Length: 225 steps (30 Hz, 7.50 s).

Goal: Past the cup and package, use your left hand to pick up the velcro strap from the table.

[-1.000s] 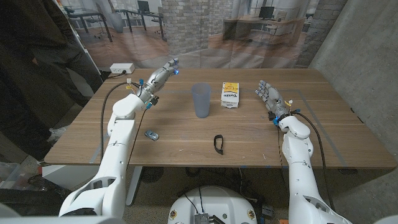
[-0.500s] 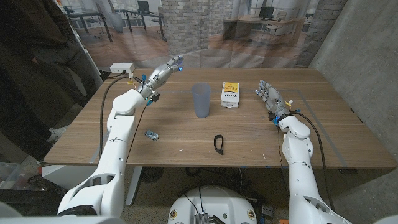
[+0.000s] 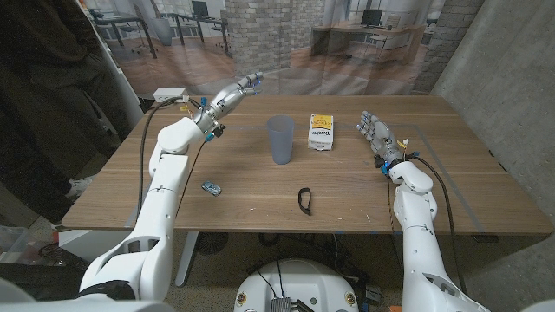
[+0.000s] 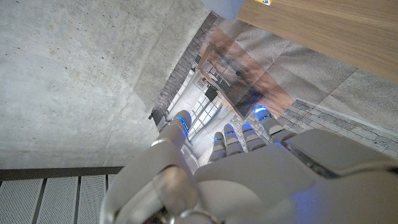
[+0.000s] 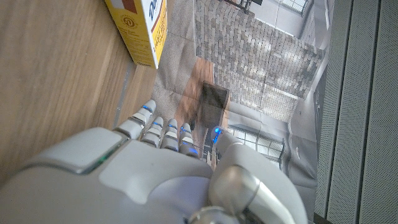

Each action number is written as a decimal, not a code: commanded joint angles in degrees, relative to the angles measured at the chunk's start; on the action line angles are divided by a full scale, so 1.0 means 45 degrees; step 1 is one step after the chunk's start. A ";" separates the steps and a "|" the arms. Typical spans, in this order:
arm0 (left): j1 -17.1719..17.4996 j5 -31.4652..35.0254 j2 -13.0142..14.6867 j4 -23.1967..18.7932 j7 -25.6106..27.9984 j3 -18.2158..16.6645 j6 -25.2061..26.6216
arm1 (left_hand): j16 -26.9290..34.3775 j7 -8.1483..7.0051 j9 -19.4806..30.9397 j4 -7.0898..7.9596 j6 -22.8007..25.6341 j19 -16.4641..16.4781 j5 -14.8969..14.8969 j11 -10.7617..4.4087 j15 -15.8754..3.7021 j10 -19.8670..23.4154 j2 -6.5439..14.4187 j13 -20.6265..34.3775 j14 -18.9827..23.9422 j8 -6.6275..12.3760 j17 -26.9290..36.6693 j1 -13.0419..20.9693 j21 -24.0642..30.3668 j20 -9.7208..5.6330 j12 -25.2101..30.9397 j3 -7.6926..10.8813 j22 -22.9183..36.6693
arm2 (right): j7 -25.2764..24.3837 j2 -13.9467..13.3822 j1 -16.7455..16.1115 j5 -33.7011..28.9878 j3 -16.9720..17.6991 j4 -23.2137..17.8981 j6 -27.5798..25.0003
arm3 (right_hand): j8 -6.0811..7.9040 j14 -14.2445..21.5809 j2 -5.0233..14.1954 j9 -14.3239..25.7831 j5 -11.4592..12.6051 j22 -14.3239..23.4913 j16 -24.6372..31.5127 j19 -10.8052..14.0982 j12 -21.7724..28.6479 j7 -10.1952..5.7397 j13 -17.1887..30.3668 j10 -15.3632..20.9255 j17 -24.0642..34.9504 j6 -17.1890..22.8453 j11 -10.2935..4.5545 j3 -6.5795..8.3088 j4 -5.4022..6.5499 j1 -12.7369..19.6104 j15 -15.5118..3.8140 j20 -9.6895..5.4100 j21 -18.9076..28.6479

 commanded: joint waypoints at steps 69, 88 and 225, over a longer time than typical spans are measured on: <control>-0.1019 0.1645 0.1635 -0.2502 -0.2452 0.2024 -0.1811 | -0.0088 -0.0489 0.0066 -0.0480 0.0457 0.0179 -0.0038 -0.0381 -0.0474 0.0769 -0.0157 0.0108 0.0310 -0.0027 0.0043 0.0997 -0.0103 0.0277 -0.0067 -0.0721 0.0035 | -0.0195 -0.0150 0.0006 0.0409 -0.0187 0.0281 0.0841 | 0.0096 -0.0024 0.0481 0.0057 -0.0020 0.0033 0.0052 0.0150 0.0088 -0.0004 0.0034 0.0157 0.0009 0.0167 0.0033 0.0105 -0.0025 -0.0224 0.0080 -0.0546 0.0077; -0.1618 0.1994 0.1814 -0.2272 -0.2799 0.2610 -0.2666 | -0.0115 -0.0627 0.0070 -0.0451 0.0579 0.0193 -0.0002 -0.0449 -0.0511 0.0921 -0.0221 0.0116 0.0270 -0.0027 0.0046 0.1083 -0.0144 0.0216 -0.0092 -0.0979 0.0048 | -0.0329 -0.0181 0.0112 0.0415 -0.0209 0.0534 0.0983 | 0.0097 -0.0020 0.0450 0.0057 -0.0030 0.0032 0.0050 0.0148 0.0088 0.0016 0.0033 0.0168 0.0009 0.0179 0.0037 0.0068 -0.0036 -0.0273 0.0086 -0.0544 0.0072; -0.3482 0.3667 0.2878 -0.5459 -0.6213 0.5802 -0.6500 | -0.0087 -0.1582 0.0167 -0.0698 0.5366 0.1316 0.1244 -0.1562 -0.0881 0.5352 -0.3490 0.0376 0.2130 0.1495 0.0097 0.6232 -0.0624 0.0693 0.0821 -0.3324 0.0035 | -0.1097 -0.0307 -0.0645 0.0644 -0.0328 0.0150 0.1747 | 0.0108 0.0208 0.0251 0.0054 0.0010 0.0024 0.0006 0.0160 0.0099 0.0071 0.0023 0.0334 -0.0050 0.0278 0.0061 -0.0160 0.0021 -0.0795 0.0165 -0.0527 0.0051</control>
